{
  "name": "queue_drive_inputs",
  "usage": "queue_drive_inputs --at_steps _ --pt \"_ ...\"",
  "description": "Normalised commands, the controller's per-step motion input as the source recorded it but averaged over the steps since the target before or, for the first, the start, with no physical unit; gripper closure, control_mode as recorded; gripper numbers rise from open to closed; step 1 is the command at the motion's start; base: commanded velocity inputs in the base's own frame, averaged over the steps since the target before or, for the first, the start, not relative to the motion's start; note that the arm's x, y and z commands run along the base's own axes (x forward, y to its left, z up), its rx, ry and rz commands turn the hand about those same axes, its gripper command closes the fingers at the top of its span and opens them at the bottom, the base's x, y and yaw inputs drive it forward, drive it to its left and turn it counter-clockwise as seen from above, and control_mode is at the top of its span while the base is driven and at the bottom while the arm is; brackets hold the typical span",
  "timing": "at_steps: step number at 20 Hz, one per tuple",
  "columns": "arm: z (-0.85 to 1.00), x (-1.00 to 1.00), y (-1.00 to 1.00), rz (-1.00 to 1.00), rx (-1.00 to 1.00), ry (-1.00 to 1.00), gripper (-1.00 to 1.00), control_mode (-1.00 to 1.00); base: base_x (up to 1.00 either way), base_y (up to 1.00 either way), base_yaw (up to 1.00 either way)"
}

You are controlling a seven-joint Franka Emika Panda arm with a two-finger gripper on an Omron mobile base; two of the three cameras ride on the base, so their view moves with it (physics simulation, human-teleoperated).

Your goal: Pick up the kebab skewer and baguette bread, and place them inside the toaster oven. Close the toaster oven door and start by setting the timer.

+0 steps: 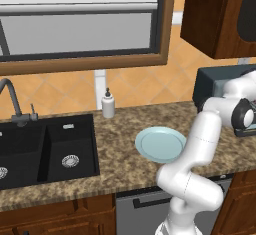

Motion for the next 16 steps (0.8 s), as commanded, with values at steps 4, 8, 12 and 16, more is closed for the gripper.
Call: queue_drive_inputs --at_steps 4,8,12,16 --pt "0.00 -0.09 0.00 0.00 0.00 0.11 -1.00 -1.00 0.00 0.00 0.00" --pt "-0.23 0.00 0.06 0.00 0.00 0.09 -1.00 -1.00 0.00 0.00 0.00" --pt "-0.29 0.00 0.18 0.00 -0.05 0.10 -1.00 -1.00 0.00 0.00 0.00" --pt "-0.01 0.00 0.18 0.01 0.00 0.30 -1.00 -1.00 0.00 0.00 0.00"
